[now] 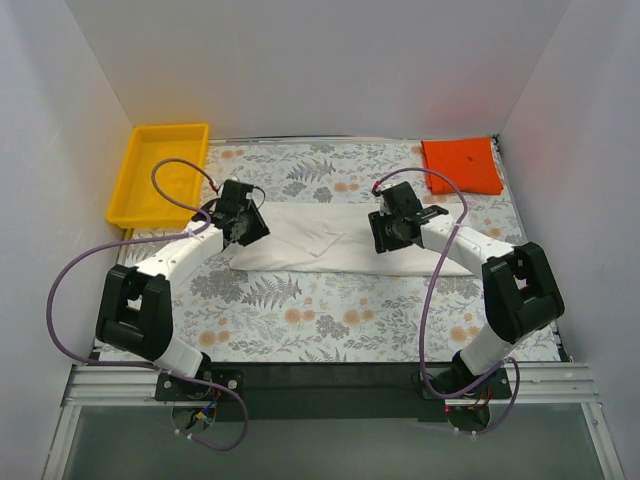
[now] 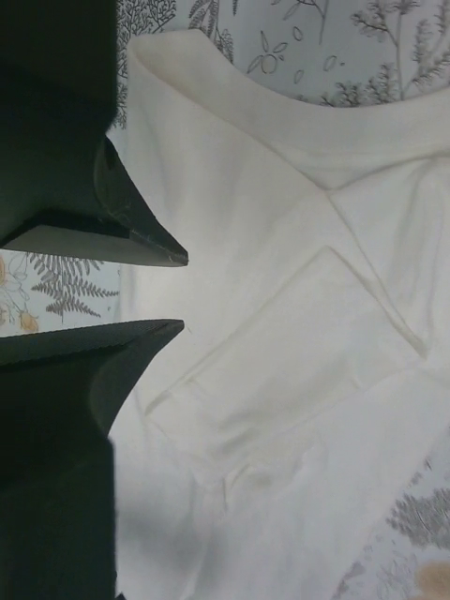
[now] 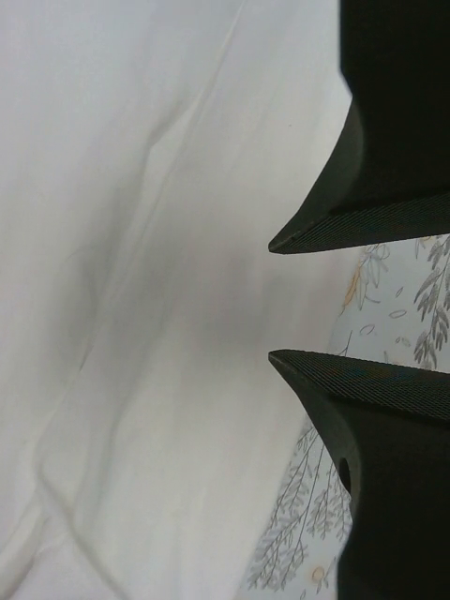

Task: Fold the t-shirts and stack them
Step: Fold the tshirt

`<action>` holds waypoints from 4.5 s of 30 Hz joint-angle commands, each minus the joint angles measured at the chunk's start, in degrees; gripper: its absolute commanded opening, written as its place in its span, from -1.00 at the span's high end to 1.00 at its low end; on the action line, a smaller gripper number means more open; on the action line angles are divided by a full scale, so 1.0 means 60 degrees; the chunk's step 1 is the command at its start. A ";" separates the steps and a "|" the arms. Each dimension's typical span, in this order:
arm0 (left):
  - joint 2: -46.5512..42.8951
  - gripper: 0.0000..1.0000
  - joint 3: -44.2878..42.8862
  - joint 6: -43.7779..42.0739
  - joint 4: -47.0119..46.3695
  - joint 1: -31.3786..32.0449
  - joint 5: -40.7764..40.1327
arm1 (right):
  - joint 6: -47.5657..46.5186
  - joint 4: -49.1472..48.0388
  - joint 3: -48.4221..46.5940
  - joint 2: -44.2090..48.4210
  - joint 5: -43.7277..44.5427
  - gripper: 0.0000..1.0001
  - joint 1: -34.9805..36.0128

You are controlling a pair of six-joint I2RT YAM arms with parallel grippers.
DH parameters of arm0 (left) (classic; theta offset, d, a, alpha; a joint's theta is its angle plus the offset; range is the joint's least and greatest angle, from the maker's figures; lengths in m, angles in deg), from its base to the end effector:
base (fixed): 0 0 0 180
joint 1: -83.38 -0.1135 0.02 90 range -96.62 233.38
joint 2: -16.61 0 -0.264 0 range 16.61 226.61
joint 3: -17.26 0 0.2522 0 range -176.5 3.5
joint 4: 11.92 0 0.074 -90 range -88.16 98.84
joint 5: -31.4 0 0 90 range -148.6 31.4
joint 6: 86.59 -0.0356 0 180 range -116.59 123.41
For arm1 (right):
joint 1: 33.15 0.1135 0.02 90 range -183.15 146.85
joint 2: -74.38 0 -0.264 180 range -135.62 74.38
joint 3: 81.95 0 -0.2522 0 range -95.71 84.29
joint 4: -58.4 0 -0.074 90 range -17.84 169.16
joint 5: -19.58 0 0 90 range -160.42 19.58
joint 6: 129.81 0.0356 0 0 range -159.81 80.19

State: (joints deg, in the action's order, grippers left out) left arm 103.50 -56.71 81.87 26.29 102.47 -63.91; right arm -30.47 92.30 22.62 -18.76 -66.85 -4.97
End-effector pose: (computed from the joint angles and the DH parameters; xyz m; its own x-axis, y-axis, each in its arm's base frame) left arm 0.3036 -0.1016 0.2355 -0.4125 -0.8896 -0.1961 -0.6667 0.4415 -0.6005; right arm 0.3032 0.1599 0.2145 -0.7527 -0.2195 -0.6207 -0.3193 0.9462 0.0526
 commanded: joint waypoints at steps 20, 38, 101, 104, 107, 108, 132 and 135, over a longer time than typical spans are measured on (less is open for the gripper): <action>0.2450 0.67 0.0602 -0.0126 -0.0207 -0.0545 -0.1065 | 0.0142 0.1228 0.1782 -0.0487 0.0518 0.10 -0.0493; 0.8601 0.50 -0.7760 -0.1796 0.1183 -0.1336 -0.0948 | 0.1636 0.3366 0.0013 -0.1291 -0.3114 0.10 0.3928; 0.7788 -0.10 -0.8790 -0.2676 0.0452 0.1667 -0.1226 | 0.1694 0.2488 -0.0986 -0.1368 -0.2090 0.13 0.6128; 0.6996 -0.46 -0.8265 -0.2471 0.0452 0.1667 -0.1065 | 0.1870 0.2590 -0.0724 -0.0579 -0.1740 0.11 0.6113; 0.5590 -0.74 -0.7431 -0.2149 0.0452 0.1681 -0.1006 | 0.2089 0.2882 -0.0329 0.0329 -0.1022 0.08 0.5997; 0.4847 -0.87 -0.7151 -0.1902 0.0524 0.1681 -0.1021 | 0.2163 0.3057 -0.0211 0.0580 -0.0759 0.06 0.5938; -0.3290 -0.88 0.2489 0.2143 0.2400 0.2370 0.0194 | 0.3701 -0.0030 0.2778 0.2282 -0.4036 0.07 0.4531; -0.3437 -0.86 0.2899 0.2378 0.2386 0.2414 0.0531 | 0.3804 -0.0543 0.2881 0.2019 -0.4257 0.08 0.4531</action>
State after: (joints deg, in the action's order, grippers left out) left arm 85.27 -40.56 92.86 40.76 116.46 -63.29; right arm -9.46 95.47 39.56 -5.95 -88.20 22.05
